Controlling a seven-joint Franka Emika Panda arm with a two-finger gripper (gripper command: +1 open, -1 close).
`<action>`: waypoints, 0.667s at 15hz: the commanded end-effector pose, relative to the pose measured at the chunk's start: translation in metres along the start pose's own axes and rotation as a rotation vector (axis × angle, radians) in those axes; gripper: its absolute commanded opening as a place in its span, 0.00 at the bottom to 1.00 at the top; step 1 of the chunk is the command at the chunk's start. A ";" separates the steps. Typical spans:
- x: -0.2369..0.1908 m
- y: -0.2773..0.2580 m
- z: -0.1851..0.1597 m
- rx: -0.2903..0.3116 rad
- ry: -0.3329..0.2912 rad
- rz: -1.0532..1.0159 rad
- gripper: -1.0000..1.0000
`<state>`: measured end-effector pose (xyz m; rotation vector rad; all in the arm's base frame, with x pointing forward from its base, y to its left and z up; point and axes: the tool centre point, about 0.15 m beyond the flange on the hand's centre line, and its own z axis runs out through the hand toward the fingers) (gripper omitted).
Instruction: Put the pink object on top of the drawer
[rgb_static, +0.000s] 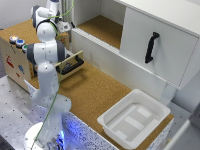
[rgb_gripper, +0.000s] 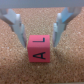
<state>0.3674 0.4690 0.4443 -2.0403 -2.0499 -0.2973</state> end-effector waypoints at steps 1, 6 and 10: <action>0.010 0.001 -0.027 0.059 -0.025 -0.020 1.00; 0.010 0.001 -0.039 0.019 -0.075 0.108 1.00; -0.007 0.001 -0.047 -0.025 -0.091 0.310 1.00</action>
